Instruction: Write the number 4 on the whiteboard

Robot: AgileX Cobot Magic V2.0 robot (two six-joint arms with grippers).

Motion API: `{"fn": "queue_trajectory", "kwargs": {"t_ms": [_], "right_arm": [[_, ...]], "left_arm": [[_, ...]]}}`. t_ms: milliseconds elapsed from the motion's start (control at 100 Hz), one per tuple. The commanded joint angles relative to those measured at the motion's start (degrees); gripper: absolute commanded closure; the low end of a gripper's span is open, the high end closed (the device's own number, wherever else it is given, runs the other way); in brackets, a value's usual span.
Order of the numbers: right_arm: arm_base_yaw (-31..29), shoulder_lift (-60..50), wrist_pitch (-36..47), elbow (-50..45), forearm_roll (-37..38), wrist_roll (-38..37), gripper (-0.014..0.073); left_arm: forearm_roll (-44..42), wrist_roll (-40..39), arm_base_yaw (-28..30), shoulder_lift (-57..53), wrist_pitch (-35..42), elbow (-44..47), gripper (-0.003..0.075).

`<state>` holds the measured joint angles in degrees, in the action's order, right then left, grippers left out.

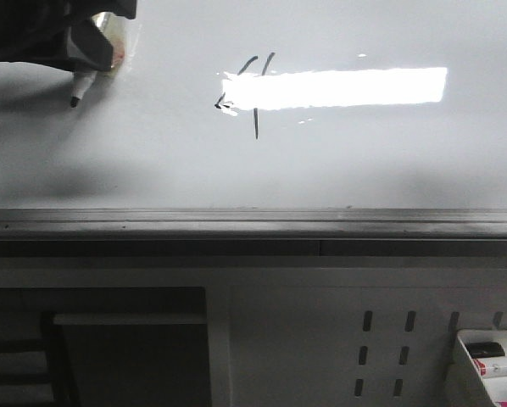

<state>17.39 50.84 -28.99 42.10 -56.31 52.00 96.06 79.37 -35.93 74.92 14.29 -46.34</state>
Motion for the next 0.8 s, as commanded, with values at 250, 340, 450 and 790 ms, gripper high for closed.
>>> {"fn": "queue_trajectory", "kwargs": {"t_ms": [250, 340, 450, 790], "right_arm": [[-0.25, -0.74, 2.26, 1.41, -2.12, 0.07, 0.023], [-0.25, -0.74, 2.36, 1.41, -2.12, 0.07, 0.023], [-0.25, -0.74, 2.36, 1.41, -2.12, 0.07, 0.023], [-0.5, -1.26, 3.47, 1.41, -1.25, 0.07, 0.023]], "left_arm": [[-2.07, -0.81, 0.09, 0.5, 1.62, -2.05, 0.0738], [-2.28, -0.81, 0.09, 0.5, 0.9, -2.05, 0.0701], [-2.28, -0.81, 0.09, 0.5, 0.85, -2.05, 0.0563], [-2.28, 1.03, 0.09, -1.54, 0.85, -1.72, 0.0258]]}}
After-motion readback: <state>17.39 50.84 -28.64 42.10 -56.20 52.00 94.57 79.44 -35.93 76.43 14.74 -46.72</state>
